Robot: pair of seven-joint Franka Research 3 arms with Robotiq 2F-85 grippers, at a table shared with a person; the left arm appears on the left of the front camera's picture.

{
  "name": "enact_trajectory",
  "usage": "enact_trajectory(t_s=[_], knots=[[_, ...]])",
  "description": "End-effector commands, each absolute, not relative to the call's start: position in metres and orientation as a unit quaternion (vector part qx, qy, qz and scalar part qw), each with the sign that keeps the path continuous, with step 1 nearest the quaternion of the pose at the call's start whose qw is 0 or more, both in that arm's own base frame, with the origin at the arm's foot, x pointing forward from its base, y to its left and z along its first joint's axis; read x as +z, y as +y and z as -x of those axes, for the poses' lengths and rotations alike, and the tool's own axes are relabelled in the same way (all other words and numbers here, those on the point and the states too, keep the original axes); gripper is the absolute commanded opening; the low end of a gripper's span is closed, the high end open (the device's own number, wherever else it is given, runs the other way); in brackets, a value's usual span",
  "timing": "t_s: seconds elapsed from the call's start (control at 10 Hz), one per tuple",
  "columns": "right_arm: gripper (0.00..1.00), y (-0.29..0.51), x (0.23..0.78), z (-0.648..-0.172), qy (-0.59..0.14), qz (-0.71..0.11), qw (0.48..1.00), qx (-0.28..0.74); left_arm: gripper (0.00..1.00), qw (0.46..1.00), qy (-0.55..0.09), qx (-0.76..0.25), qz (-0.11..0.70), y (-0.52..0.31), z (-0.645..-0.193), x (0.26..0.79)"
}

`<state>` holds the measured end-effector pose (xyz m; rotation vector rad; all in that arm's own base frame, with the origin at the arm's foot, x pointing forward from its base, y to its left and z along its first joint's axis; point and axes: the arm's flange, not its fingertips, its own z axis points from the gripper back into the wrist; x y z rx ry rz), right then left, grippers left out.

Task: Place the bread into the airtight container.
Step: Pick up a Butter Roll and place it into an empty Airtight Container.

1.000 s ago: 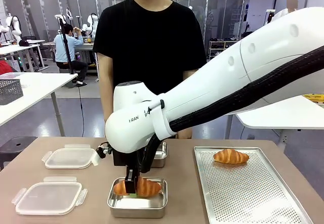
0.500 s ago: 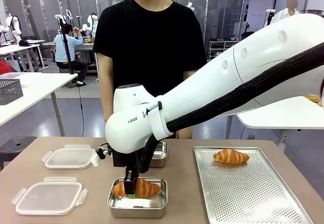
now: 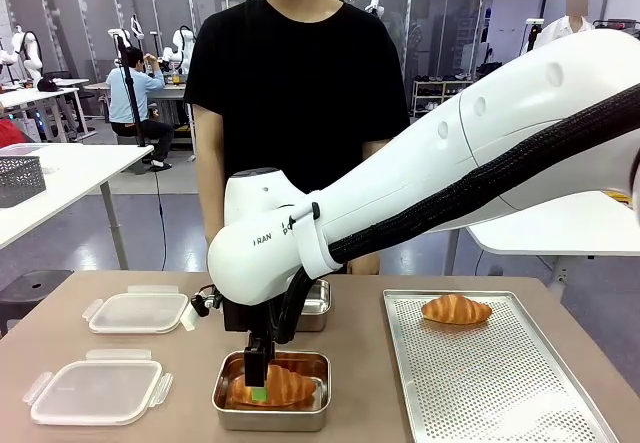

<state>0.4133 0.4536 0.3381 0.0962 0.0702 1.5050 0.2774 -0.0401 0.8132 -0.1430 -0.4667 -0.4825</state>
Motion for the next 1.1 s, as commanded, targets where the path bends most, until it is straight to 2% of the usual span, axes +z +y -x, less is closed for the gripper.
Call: enact_trajectory(t_s=[0.0,1.0], knots=[[1.00,0.4528,0.3414,-0.4077,0.023,-0.034,0.734,0.678,1.00,0.941,-0.228,-0.238,0.071,-0.0391,-0.2762,0.8126],[1.00,0.4538,0.3387,-0.4132,0.031,-0.044,0.728,0.683,1.00,0.941,-0.228,-0.238,0.071,-0.0391,-0.2762,0.8126]])
